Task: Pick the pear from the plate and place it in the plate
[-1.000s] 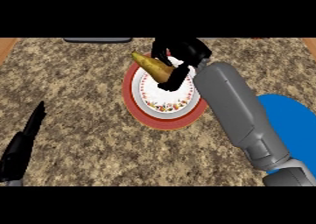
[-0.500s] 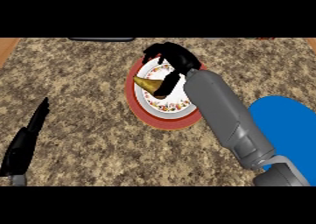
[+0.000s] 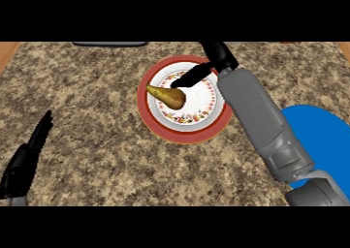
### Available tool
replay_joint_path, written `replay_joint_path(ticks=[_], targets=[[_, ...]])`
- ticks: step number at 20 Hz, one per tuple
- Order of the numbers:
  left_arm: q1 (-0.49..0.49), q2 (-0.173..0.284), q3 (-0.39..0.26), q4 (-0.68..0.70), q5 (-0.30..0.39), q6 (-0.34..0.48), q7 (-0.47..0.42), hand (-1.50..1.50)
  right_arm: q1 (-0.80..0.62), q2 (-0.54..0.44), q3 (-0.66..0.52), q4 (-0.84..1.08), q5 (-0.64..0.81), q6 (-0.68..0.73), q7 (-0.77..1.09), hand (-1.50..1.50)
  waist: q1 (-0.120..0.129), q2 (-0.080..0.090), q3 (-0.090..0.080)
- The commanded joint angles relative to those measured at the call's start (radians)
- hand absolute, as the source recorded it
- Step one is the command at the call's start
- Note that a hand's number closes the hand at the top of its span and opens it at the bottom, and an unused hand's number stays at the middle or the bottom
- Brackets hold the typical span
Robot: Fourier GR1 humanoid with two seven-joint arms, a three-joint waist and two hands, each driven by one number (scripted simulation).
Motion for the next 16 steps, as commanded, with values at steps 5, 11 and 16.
replay_joint_path(ticks=[5, 11, 16], targets=[[-0.004, 0.032, 0.03, -0.069, 0.035, -0.041, 0.051, 0.0, 0.001, -0.15, -0.214, 0.057, -0.189, 0.109, -0.059, -1.5, 0.003, 0.003, 0.001], [-0.002, 0.0, 0.011, -0.008, 0.004, -0.015, -0.011, 0.0, 0.039, -0.302, -0.28, 0.178, -0.229, 0.257, -0.253, -1.5, 0.02, 0.013, 0.001], [-0.018, -0.018, -0.011, -0.013, -0.01, -0.009, -0.008, 0.0, 0.064, -0.441, -0.272, 0.23, -0.198, 0.378, -0.375, -1.5, 0.028, 0.02, 0.002]])
